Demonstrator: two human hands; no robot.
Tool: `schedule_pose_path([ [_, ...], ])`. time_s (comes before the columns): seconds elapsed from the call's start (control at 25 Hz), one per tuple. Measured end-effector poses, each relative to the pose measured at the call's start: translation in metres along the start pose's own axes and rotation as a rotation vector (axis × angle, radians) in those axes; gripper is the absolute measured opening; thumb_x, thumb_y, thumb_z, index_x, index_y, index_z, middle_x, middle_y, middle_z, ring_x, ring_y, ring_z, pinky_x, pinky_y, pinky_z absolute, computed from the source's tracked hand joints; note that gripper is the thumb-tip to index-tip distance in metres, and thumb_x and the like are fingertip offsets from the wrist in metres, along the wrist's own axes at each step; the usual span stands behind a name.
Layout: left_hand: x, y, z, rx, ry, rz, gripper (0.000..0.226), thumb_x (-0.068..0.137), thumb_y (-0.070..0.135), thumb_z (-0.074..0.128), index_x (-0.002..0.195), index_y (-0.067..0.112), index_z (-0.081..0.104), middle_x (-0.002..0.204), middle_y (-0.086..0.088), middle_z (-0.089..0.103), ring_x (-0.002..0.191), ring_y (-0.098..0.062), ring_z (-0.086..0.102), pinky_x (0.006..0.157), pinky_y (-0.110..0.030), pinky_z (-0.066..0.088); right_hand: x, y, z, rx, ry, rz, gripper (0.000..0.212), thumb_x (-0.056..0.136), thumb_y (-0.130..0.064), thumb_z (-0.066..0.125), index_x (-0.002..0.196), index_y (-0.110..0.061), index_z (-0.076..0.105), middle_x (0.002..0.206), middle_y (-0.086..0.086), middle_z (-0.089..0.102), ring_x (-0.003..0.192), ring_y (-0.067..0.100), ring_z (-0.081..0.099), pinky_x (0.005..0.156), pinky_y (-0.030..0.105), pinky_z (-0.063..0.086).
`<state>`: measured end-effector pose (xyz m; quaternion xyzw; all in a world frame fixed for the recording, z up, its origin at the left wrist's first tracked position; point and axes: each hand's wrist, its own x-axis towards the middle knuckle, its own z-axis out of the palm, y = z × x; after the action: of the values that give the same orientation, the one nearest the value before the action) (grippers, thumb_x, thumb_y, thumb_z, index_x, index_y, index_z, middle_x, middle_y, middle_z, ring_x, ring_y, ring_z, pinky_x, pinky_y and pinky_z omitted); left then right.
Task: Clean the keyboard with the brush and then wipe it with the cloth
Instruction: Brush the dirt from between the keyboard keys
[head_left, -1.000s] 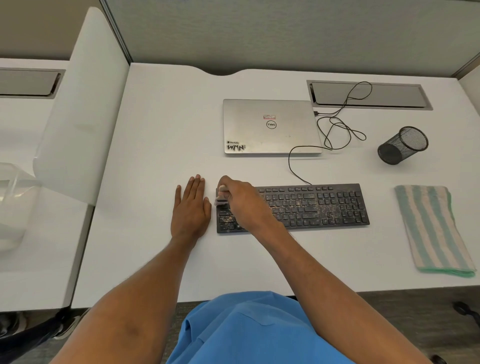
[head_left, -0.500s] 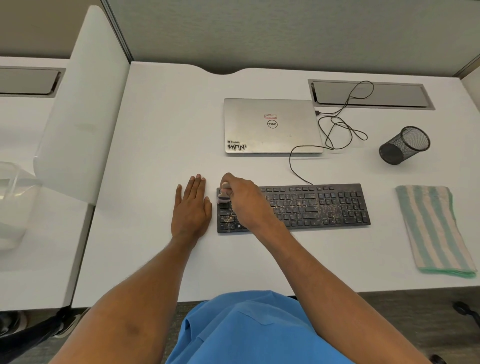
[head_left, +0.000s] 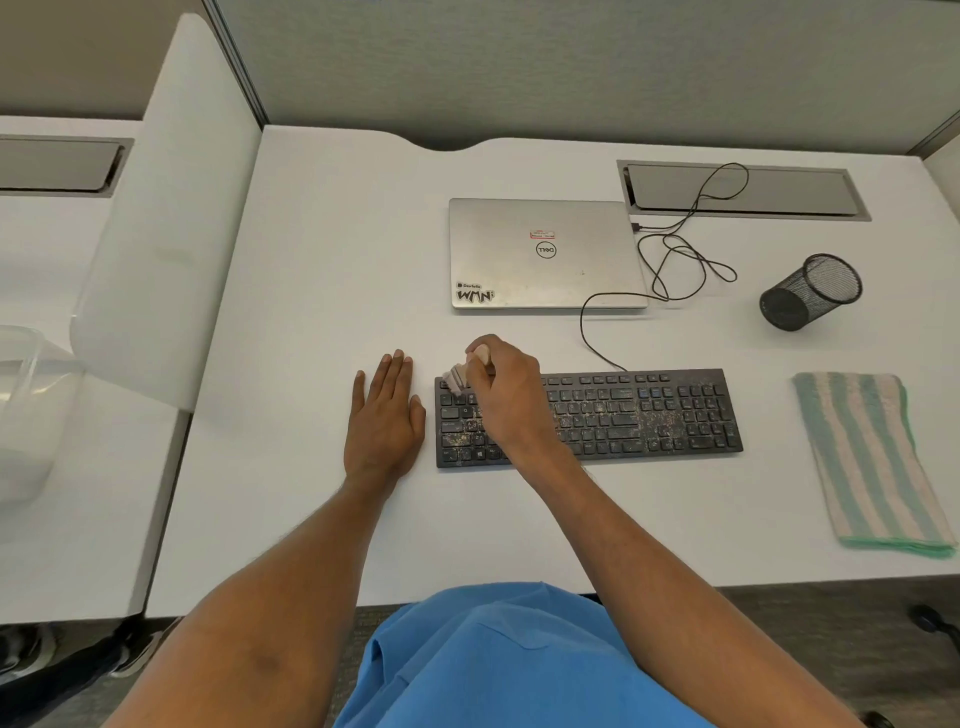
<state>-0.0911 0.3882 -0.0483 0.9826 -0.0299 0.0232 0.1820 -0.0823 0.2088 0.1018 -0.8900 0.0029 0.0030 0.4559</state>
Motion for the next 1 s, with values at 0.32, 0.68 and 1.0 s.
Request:
schedule_pose_path([
  [0.32,0.0,0.0,0.0,0.008,-0.007,0.001,0.063,0.106,0.031,0.026,0.166,0.011,0.03,0.174,-0.003,0.026,0.162,-0.015,0.016,0.133,-0.044,0.004,0.0,0.001,0.002,-0.062,-0.045,0.012,0.02,0.1,-0.012,0.049,0.084,-0.004,0.058,0.067,0.007,0.06,0.055,0.012,0.044,0.057,0.039,0.043],
  [0.68,0.0,0.0,0.001,0.009,-0.01,0.001,0.063,0.106,0.031,0.027,0.166,0.011,0.03,0.174,-0.003,0.026,0.162,-0.015,0.016,0.133,-0.045,0.004,-0.003,-0.002,-0.005,-0.062,-0.11,0.045,0.021,0.101,-0.01,0.049,0.086,-0.001,0.06,0.061,-0.003,0.052,0.052,-0.007,0.051,0.047,0.016,0.032],
  [1.0,0.0,0.0,0.001,0.013,-0.007,0.003,0.063,0.106,0.031,0.027,0.166,0.01,0.03,0.174,-0.003,0.026,0.162,-0.016,0.017,0.133,-0.045,0.004,-0.007,-0.003,-0.01,-0.024,-0.075,0.056,0.02,0.101,-0.009,0.049,0.087,0.001,0.06,0.07,0.013,0.062,0.053,-0.005,0.053,0.048,0.018,0.034],
])
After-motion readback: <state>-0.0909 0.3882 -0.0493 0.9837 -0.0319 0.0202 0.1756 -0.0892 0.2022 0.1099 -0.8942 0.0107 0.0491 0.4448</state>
